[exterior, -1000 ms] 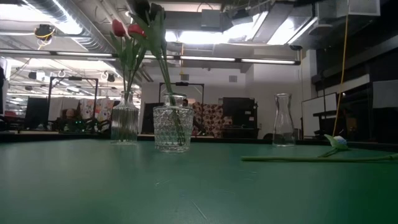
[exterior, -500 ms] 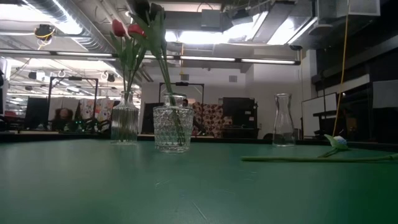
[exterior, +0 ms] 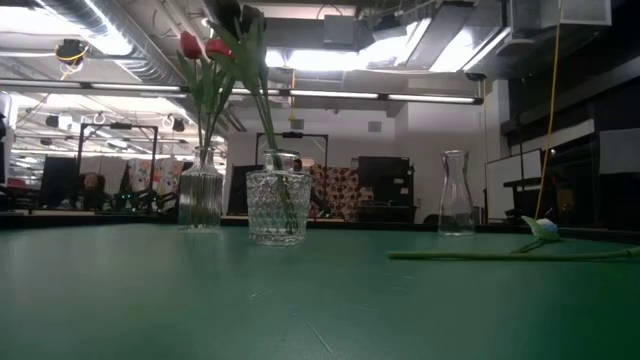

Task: Sort flowers into vase by color
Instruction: Put the top white tulip into the top right transparent vase

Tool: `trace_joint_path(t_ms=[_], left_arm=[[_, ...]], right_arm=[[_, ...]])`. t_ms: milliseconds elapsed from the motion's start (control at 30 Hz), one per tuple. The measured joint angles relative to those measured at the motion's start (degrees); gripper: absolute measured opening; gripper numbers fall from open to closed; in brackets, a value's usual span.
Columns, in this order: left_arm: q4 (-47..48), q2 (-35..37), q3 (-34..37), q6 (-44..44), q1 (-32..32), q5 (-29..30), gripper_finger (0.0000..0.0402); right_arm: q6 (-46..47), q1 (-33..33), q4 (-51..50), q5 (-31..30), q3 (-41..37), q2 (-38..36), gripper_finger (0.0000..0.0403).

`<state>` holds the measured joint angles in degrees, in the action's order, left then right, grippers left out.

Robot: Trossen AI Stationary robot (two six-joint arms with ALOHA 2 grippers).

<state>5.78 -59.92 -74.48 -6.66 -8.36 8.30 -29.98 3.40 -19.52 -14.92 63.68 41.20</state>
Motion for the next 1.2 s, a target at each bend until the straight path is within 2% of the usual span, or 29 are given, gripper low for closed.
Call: trace_joint_path(t_ms=[167,267,367,500,700,967,1100,1133,1200], left_arm=[[-9.40,-0.11,1.35,-1.41,-3.84,-8.94,0.0000],[-15.59,-1.46,1.86,-1.77,-6.31,-10.55,0.0000],[-20.85,-4.53,1.90,-1.99,-8.74,-12.66,0.0000],[-30.00,-11.11,1.90,-3.84,-10.65,-13.18,0.0000],[-41.56,-24.50,0.10,-10.11,-13.27,-13.17,0.0000],[-43.71,-38.06,-7.36,-12.68,-14.19,-13.01,0.0000],[-43.72,-41.33,-9.68,-16.37,-14.50,-13.71,0.0000],[-43.73,-41.72,-9.84,-16.67,-14.65,-14.32,0.0000],[-43.40,-41.88,-9.90,-16.78,-14.85,-15.31,0.0000]], right_arm=[[-0.53,0.00,0.01,0.00,0.00,0.68,0.0087],[-0.57,0.02,0.07,-0.17,0.00,1.21,0.0087],[-0.53,0.02,0.21,-3.63,0.00,2.19,0.0087],[-0.42,0.04,0.27,-7.55,-0.04,2.74,0.0087],[1.29,0.02,-0.01,-8.89,-0.04,3.38,0.0087],[3.36,0.02,-1.00,-13.21,-0.04,3.29,0.0087],[10.70,0.64,-7.39,-20.40,-0.02,4.77,0.0087],[11.93,1.55,-8.67,-20.66,-0.02,5.37,0.0087],[12.48,3.97,-8.89,-16.78,-0.02,6.36,0.0088]])
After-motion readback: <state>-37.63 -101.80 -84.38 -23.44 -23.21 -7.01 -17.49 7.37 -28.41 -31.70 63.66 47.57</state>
